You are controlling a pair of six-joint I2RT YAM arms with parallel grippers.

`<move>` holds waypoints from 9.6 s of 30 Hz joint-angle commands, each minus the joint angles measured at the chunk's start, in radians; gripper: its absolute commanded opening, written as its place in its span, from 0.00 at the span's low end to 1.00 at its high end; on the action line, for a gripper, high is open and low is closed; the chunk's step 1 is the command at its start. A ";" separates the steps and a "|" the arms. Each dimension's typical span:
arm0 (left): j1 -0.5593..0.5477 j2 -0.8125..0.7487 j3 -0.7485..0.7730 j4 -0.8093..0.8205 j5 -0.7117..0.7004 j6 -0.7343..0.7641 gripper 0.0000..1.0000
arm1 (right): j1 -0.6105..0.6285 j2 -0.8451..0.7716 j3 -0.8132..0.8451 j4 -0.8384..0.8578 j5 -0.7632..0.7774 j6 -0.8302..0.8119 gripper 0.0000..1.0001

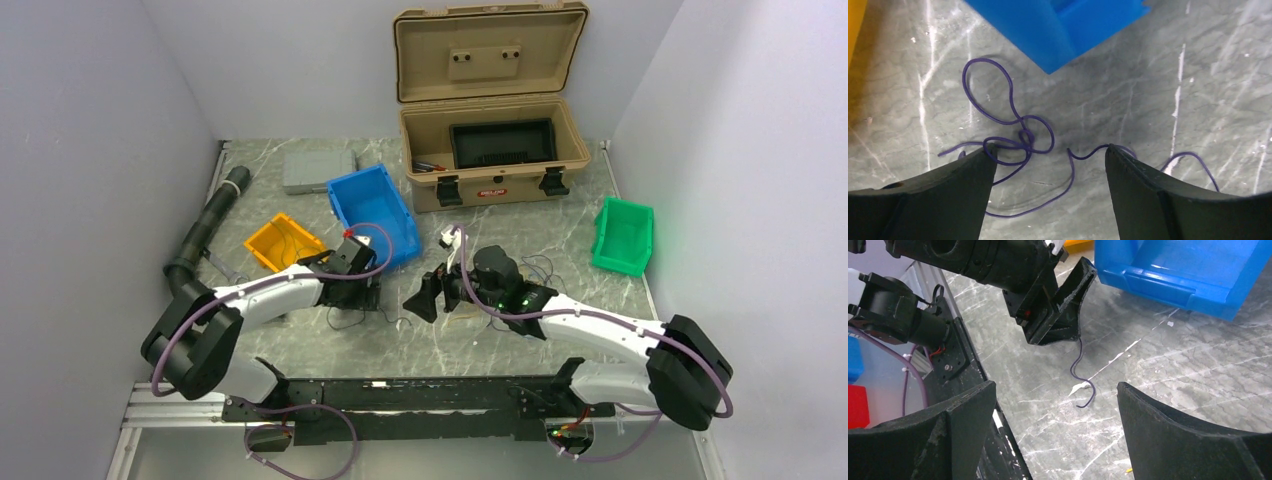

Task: Untangle the cables
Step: Place the cable in the bin.

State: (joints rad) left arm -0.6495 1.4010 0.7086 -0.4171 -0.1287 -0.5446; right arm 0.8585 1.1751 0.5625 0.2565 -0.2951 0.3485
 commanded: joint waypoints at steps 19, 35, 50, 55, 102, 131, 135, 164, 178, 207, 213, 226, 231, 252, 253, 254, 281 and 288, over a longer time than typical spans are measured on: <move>-0.090 -0.040 0.069 -0.067 -0.005 0.001 0.00 | 0.001 -0.214 -0.078 -0.025 0.194 -0.004 0.92; -0.112 -0.202 0.350 -0.279 0.107 0.084 0.00 | -0.104 -0.502 -0.207 -0.138 0.283 0.081 0.92; -0.110 -0.162 0.651 -0.382 0.155 0.185 0.00 | -0.111 -0.572 -0.184 -0.206 0.144 0.043 0.92; -0.111 -0.166 0.695 -0.378 0.282 0.213 0.00 | -0.111 -0.443 -0.137 -0.125 -0.073 0.003 0.89; -0.015 -0.160 0.796 -0.301 0.280 0.216 0.00 | 0.035 0.114 0.255 0.120 0.179 0.030 0.00; -0.013 -0.091 0.991 -0.295 0.434 0.192 0.00 | -0.005 0.157 0.187 0.090 0.058 0.035 0.57; -0.013 -0.094 0.976 -0.290 0.427 0.193 0.00 | -0.006 0.113 0.162 0.123 0.072 0.049 0.04; -0.104 -0.106 0.209 0.177 0.429 0.014 0.00 | -0.112 -0.189 -0.189 0.146 0.050 0.435 0.00; -0.150 0.116 0.073 0.454 0.448 -0.051 0.00 | -0.089 0.057 -0.242 0.185 0.044 0.488 0.01; -0.194 0.253 0.118 0.439 0.444 -0.024 0.00 | -0.088 0.180 -0.344 0.452 0.098 0.589 0.49; -0.198 0.253 0.113 0.453 0.452 -0.034 0.00 | -0.088 0.243 -0.301 0.454 0.069 0.585 0.43; -0.197 0.113 0.125 0.292 0.307 -0.045 0.30 | -0.089 0.150 -0.292 0.337 0.116 0.584 0.00; -0.187 -0.104 0.135 0.177 0.265 -0.013 0.68 | -0.100 -0.040 -0.216 0.062 0.191 0.504 0.00; -0.127 -0.551 0.329 -0.219 0.072 0.154 0.99 | -0.481 -0.346 0.303 -0.943 0.951 0.311 0.00; -0.127 -0.556 0.313 -0.209 0.077 0.157 0.99 | -0.506 -0.335 0.316 -0.968 1.016 0.332 0.00; -0.128 -0.557 0.296 -0.199 0.083 0.160 0.99 | -0.536 -0.315 0.336 -0.998 1.106 0.361 0.00; -0.128 -0.618 0.127 -0.027 0.182 0.247 0.99 | -1.064 0.591 0.689 -0.642 1.171 0.243 0.00; -0.129 -0.609 0.164 -0.040 0.234 0.208 0.98 | -1.123 0.719 0.766 -0.563 1.050 0.150 0.11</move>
State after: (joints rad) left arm -0.7795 0.7891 0.8135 -0.4564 0.0513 -0.3191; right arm -0.2417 1.8675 1.2694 -0.3950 0.8288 0.5838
